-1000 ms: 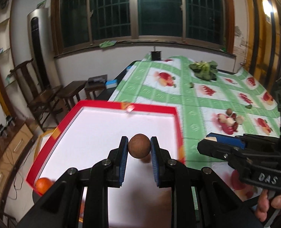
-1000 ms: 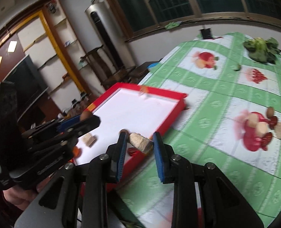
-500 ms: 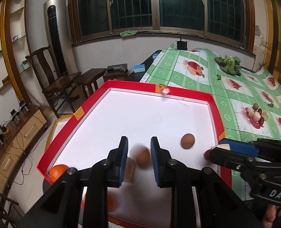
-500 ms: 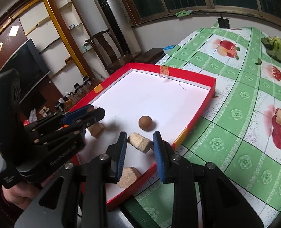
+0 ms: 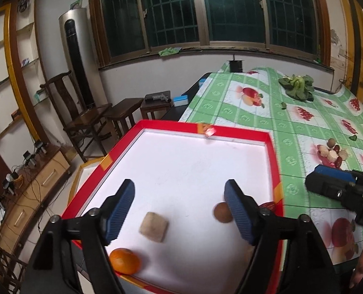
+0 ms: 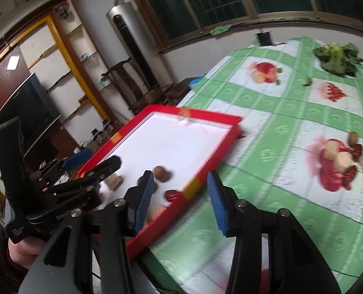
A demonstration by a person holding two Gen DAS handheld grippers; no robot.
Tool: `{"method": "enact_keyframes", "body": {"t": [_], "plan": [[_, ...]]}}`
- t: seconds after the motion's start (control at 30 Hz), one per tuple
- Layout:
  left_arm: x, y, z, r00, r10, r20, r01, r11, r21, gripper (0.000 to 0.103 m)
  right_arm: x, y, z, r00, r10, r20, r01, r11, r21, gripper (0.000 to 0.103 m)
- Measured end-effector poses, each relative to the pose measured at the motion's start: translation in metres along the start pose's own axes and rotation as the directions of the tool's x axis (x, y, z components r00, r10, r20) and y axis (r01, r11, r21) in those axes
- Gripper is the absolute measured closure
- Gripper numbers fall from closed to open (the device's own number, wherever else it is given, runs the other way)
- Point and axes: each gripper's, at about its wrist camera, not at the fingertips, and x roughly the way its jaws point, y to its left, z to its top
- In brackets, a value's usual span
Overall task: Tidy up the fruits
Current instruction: 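Move both open tools back toward the foods on the table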
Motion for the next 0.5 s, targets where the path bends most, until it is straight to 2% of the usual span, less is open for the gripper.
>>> {"method": "enact_keyframes", "body": {"t": [0.3,0.5], "plan": [[-0.013,-0.039,0.012,0.999,-0.029,0.024,0.027,0.997,0.079,0.025,-0.051,-0.051,0.005,0.992,-0.092,0.089,0.086,0.994,0.074,0.055],[-0.019,-0.063,0.017,0.999,-0.042,0.032,0.038,0.992,0.124,0.024,-0.078,-0.080,0.003,0.983,-0.128,0.129,0.111,0.985,0.133,0.055]]}}
